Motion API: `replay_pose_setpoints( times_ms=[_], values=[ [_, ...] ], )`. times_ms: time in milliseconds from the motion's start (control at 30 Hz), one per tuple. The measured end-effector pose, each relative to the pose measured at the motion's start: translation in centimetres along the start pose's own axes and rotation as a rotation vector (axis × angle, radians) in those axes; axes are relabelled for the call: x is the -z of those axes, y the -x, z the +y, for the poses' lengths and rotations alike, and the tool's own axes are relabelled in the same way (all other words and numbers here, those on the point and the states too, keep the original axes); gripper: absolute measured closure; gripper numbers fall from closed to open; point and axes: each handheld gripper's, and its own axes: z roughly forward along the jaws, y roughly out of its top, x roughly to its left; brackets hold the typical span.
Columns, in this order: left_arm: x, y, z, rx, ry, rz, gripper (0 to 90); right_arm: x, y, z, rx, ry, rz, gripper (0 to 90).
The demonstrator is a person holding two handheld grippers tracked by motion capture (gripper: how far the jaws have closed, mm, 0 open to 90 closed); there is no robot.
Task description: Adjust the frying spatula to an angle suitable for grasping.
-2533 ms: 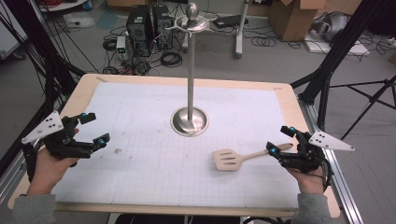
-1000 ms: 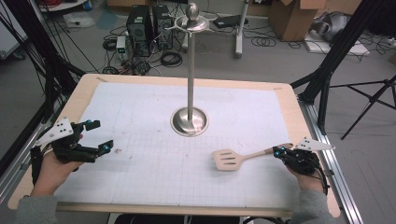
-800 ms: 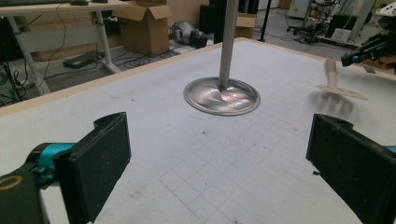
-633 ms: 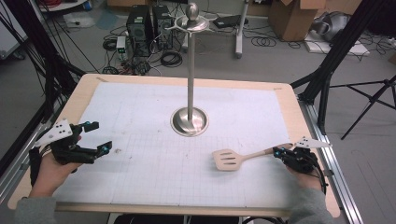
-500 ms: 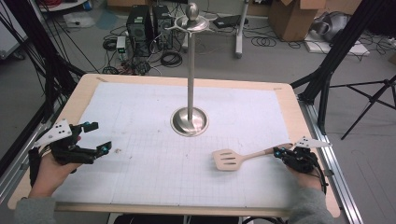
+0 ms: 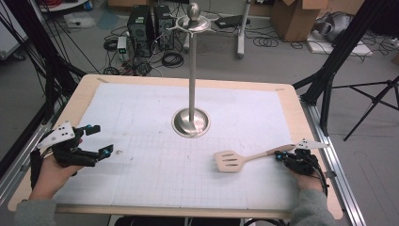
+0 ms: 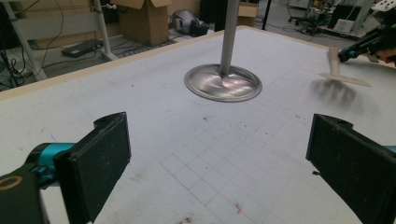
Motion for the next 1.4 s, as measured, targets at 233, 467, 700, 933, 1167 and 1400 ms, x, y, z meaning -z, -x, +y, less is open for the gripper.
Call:
replay_pose_setpoints(
  times_ms=[233, 467, 700, 933, 1167, 1400],
  values=[
    [0.6, -0.2, -0.3, 0.009, -0.005, 0.011, 6.9, -0.2, 0.0, 0.1, 0.005, 0.016, -0.008, 90.0],
    [1.2, -0.3, -0.7, 0.023, -0.008, 0.028, 6.9, -0.5, 0.0, 0.4, 0.011, 0.031, -0.015, 90.0],
    [1.4, -0.2, -0.7, 0.02, -0.007, 0.025, 6.9, -0.7, 0.0, 0.5, 0.019, 0.031, -0.019, 90.0],
    [1.6, -0.2, -0.7, 0.015, -0.003, 0.027, 6.9, -1.1, -0.2, 0.9, 0.043, 0.031, -0.045, 90.0],
    [2.1, -0.2, -0.9, 0.018, -0.005, 0.037, 6.9, -1.7, -0.3, 1.4, 0.046, 0.028, -0.045, 90.0],
    [2.6, -0.1, -1.0, 0.02, -0.008, 0.045, 6.9, -2.5, -0.5, 2.1, 0.062, 0.024, -0.044, 90.0]
  ],
)
